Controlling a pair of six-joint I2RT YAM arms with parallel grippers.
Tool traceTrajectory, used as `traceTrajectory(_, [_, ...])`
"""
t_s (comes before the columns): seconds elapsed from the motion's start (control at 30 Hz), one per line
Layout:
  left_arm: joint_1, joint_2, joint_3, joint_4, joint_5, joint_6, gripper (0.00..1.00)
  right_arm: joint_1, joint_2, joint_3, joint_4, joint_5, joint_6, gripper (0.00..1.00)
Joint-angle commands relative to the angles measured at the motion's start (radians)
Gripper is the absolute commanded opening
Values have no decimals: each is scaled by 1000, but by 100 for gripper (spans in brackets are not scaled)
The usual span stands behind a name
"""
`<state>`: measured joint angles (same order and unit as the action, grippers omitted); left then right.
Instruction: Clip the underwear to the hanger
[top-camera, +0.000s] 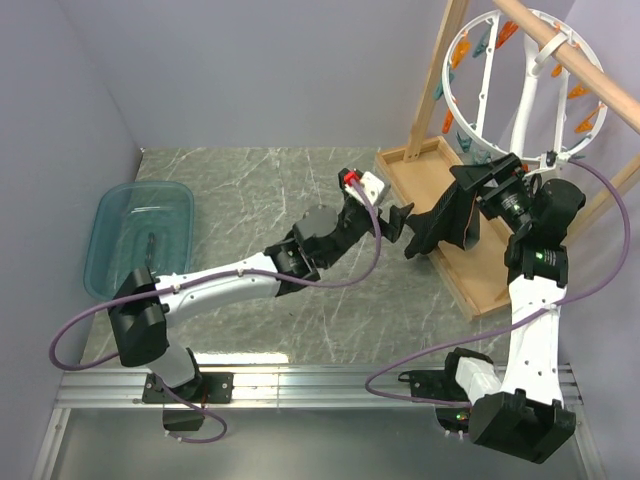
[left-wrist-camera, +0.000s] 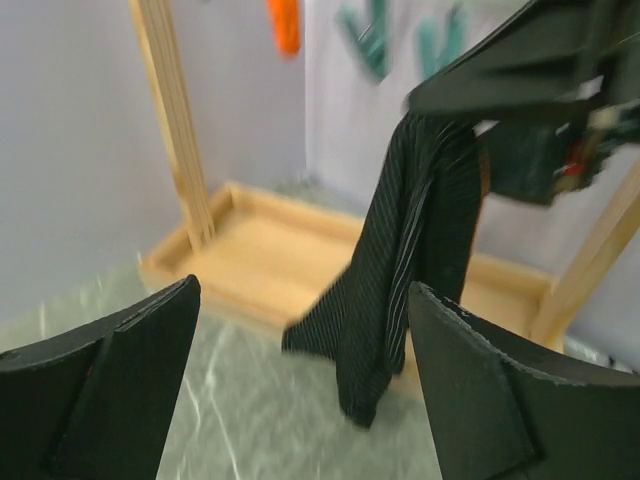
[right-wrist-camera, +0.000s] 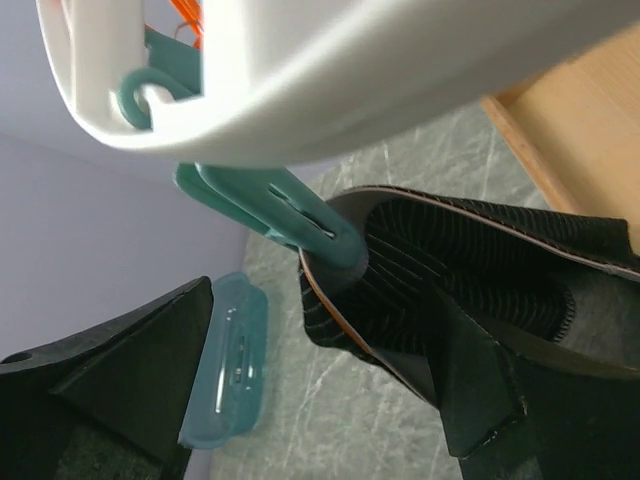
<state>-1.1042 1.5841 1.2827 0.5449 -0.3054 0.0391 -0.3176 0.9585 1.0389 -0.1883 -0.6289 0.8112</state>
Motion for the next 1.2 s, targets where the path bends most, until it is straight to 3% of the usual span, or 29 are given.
traceTrajectory(0.0, [56,-39,67,-292,109,-220,90,-11,-29,4,-69,21,-84,91])
traceTrajectory(0.23, [115,-130,-48,-323,262,-257,98,-11,-52,-7,-183,29,-213,96])
traceTrajectory(0.77, [241,-233,-146,-316,563,-390,99,47,-213,-77,-203,-43,-420,99])
traceTrajectory(1.17, [245,-259,-187,-250,641,-416,93,121,-342,18,-395,236,-802,93])
